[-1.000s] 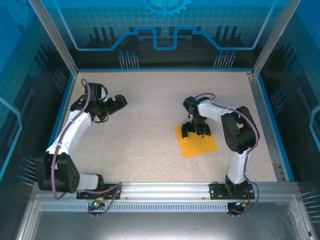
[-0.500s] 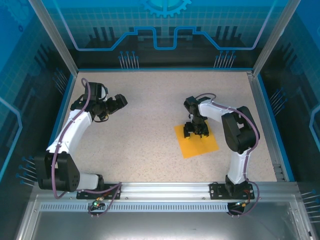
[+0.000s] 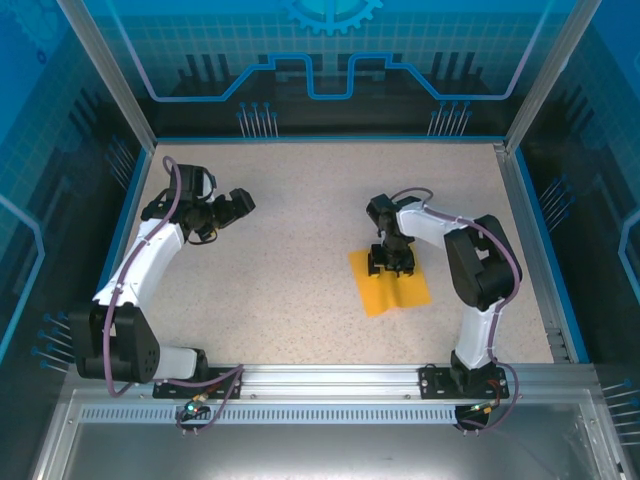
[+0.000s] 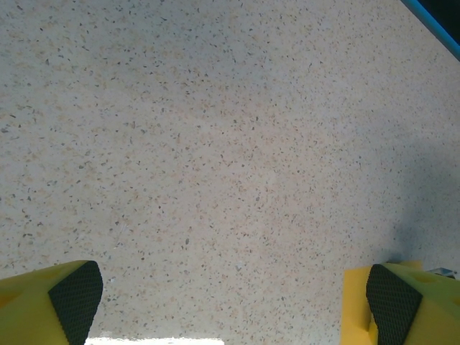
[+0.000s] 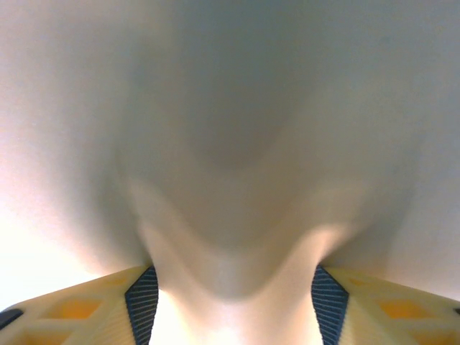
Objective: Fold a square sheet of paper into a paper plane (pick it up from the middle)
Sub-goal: Fold the square sheet of paper in half at the center of the table.
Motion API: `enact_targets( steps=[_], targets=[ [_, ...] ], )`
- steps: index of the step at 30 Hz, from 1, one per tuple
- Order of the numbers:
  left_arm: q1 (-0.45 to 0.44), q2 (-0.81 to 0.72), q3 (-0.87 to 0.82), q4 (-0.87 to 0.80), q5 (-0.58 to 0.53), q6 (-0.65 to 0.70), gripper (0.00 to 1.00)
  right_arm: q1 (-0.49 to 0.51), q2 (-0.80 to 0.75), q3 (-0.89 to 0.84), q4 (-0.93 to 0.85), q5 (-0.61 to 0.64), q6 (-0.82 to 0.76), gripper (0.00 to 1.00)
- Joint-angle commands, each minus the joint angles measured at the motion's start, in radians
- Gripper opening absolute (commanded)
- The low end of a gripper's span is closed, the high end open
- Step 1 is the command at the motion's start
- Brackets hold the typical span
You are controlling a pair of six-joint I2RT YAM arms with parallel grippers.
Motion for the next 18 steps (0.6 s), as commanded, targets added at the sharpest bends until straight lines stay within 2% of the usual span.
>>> enact_targets(
  steps=[1, 6, 8, 13, 18],
  targets=[
    [-0.004, 0.013, 0.003, 0.0, 0.041, -0.021, 0.98, 0.047, 0.014, -0.019, 0.052, -0.074, 0.076, 0.56],
    [-0.009, 0.016, -0.023, 0.023, 0.077, -0.039, 0.98, 0.069, -0.047, -0.028, 0.14, -0.169, 0.114, 0.44],
    [-0.017, 0.015, -0.041, 0.041, 0.091, -0.048, 0.98, 0.074, -0.08, -0.037, 0.203, -0.253, 0.128, 0.42],
    [-0.052, 0.018, -0.093, 0.09, 0.114, -0.076, 0.98, 0.067, -0.166, -0.118, 0.467, -0.47, 0.217, 0.28],
    [-0.096, 0.021, -0.131, 0.144, 0.134, -0.109, 0.98, 0.051, -0.221, -0.183, 0.693, -0.59, 0.296, 0.27]
  ],
)
